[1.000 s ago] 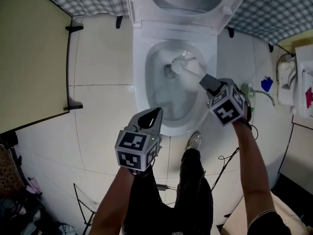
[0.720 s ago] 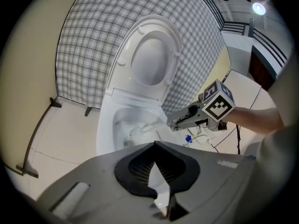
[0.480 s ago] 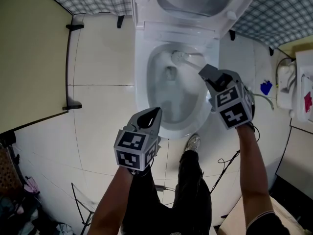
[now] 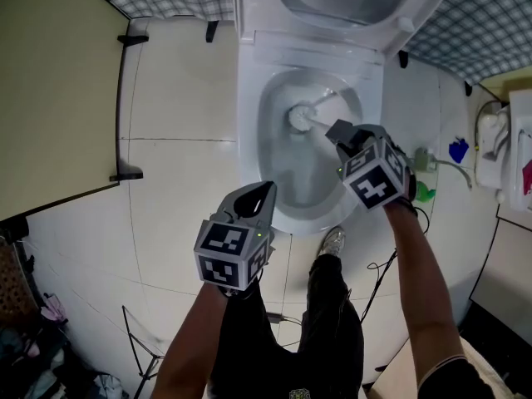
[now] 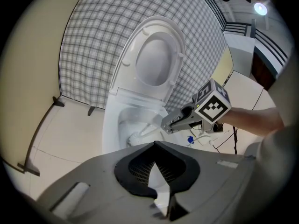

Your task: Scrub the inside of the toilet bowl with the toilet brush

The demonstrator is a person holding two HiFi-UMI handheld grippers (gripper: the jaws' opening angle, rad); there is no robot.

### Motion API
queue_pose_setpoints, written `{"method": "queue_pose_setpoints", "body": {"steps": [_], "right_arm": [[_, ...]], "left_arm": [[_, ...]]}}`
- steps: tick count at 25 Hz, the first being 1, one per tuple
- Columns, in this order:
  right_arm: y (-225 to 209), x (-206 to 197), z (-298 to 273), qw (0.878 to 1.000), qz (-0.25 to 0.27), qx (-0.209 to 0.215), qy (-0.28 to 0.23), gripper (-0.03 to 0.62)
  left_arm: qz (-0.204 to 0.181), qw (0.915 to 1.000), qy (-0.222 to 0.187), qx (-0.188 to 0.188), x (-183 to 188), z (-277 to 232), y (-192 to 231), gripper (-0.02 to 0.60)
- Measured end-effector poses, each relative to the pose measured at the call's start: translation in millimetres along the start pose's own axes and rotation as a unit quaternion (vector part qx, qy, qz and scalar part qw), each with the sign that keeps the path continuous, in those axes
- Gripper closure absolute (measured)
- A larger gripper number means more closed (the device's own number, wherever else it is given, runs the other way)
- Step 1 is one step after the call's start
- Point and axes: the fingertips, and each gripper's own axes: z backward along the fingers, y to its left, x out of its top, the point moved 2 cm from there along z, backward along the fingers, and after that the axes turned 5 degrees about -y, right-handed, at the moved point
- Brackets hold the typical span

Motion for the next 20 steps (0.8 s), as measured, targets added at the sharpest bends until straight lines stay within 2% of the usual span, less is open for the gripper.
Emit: {"method": "queue_pose_setpoints", "body": {"steps": [4, 11, 15, 20], "right_arm": [[5, 11, 2, 1.000, -0.019, -0.008, -0.020, 0.402], [-12, 72, 40, 0.992, -0.024, -0.032, -0.118, 0.402], [-17, 100, 52, 0.984, -0.051, -0.035, -0.168, 0.402], [-3, 101, 36, 0.982, -0.058, -0.030, -0.178, 0.402]], "left_arm": [[0.001, 1.0000, 0.003, 0.006, -4, 5, 7, 0.574], [0.006, 1.0000, -0.007, 0.001, 4, 6, 3, 0.572], [0.010, 0.9999, -0.012, 0.004, 8, 5, 7, 0.574], [0.015, 0.9999, -0.005, 0.004, -1, 4, 13, 0.574]]}}
